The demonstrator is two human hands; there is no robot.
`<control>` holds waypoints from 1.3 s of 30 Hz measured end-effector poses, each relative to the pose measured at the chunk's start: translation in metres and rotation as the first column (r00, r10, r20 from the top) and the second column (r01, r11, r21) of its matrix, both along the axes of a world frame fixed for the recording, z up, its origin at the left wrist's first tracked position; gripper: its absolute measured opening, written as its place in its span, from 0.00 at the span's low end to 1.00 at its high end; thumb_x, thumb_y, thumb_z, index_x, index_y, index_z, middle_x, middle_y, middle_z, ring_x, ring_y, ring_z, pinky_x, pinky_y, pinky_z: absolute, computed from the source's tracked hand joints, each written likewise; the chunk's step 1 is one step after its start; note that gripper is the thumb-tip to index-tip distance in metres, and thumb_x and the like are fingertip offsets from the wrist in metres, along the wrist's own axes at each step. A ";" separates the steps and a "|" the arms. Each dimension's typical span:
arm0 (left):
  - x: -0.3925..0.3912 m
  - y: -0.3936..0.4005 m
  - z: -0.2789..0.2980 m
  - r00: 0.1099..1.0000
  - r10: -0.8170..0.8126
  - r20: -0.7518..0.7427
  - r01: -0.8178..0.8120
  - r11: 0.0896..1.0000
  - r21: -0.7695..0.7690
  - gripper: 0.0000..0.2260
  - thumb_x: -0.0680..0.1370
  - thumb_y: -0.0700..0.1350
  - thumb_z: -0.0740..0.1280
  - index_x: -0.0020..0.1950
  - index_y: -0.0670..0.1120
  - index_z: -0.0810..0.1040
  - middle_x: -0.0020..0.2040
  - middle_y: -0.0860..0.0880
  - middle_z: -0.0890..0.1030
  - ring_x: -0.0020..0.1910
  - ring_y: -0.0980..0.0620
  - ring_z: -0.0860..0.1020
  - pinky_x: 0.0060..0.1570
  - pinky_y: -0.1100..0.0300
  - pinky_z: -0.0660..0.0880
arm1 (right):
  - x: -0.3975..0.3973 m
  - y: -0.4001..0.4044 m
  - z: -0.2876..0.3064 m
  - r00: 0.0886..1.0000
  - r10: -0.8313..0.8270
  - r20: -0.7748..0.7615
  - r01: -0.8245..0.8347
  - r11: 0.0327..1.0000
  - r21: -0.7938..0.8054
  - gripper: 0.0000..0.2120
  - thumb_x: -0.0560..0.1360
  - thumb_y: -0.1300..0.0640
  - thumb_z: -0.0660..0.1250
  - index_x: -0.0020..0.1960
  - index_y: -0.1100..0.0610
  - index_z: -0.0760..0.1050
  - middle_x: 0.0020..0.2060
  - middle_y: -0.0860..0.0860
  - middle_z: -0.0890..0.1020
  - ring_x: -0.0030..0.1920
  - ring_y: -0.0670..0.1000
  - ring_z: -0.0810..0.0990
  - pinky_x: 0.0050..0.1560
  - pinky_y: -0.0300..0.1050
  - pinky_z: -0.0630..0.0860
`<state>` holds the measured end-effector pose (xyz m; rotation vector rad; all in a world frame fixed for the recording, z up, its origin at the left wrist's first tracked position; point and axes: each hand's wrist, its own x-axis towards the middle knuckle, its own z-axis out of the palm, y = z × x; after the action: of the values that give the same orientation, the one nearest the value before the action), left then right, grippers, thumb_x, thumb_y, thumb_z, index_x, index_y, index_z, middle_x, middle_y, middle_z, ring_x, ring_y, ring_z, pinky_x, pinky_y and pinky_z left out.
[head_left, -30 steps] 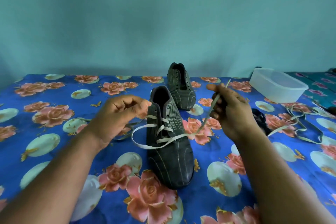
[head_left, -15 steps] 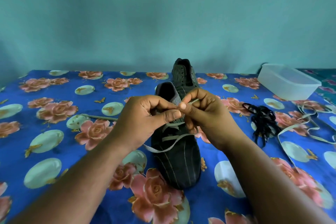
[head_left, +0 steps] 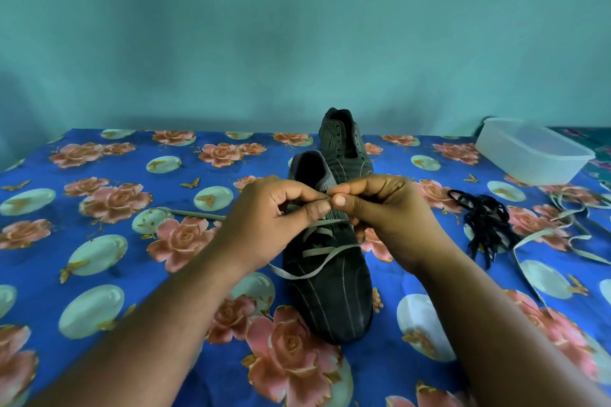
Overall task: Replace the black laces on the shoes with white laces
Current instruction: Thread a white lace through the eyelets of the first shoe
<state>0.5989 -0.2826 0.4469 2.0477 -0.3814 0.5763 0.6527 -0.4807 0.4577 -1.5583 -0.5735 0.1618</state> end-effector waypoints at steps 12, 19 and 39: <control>0.006 -0.001 -0.005 0.984 0.125 0.124 -0.131 0.990 0.044 0.05 0.75 0.54 0.72 0.48 0.57 0.86 0.42 0.64 0.84 0.47 0.57 0.78 0.47 0.61 0.73 | 0.002 0.001 -0.003 1.000 0.014 0.014 -0.015 0.999 0.037 0.04 0.76 0.63 0.73 0.50 0.61 0.80 0.36 0.56 0.83 0.24 0.47 0.75 0.20 0.36 0.68; 0.013 0.002 -0.016 0.941 0.309 0.136 -0.329 0.930 0.163 0.10 0.76 0.60 0.66 0.49 0.58 0.84 0.54 0.58 0.77 0.57 0.51 0.75 0.57 0.41 0.72 | 0.029 0.013 -0.027 0.839 -0.039 0.542 0.233 0.927 -0.294 0.16 0.83 0.60 0.64 0.70 0.49 0.78 0.47 0.45 0.77 0.51 0.43 0.77 0.54 0.31 0.70; 0.017 -0.011 -0.017 0.865 0.492 0.096 -0.474 0.739 0.479 0.04 0.78 0.55 0.71 0.51 0.61 0.84 0.62 0.55 0.75 0.65 0.46 0.68 0.54 0.48 0.60 | 0.037 -0.002 -0.030 0.914 0.000 0.407 0.125 0.952 -0.280 0.11 0.84 0.58 0.63 0.60 0.44 0.77 0.41 0.53 0.77 0.35 0.44 0.77 0.35 0.31 0.72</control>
<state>0.6162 -0.2938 0.4296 2.6771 0.0586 0.8147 0.6896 -0.4829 0.4272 -1.9236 -0.8505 -0.1351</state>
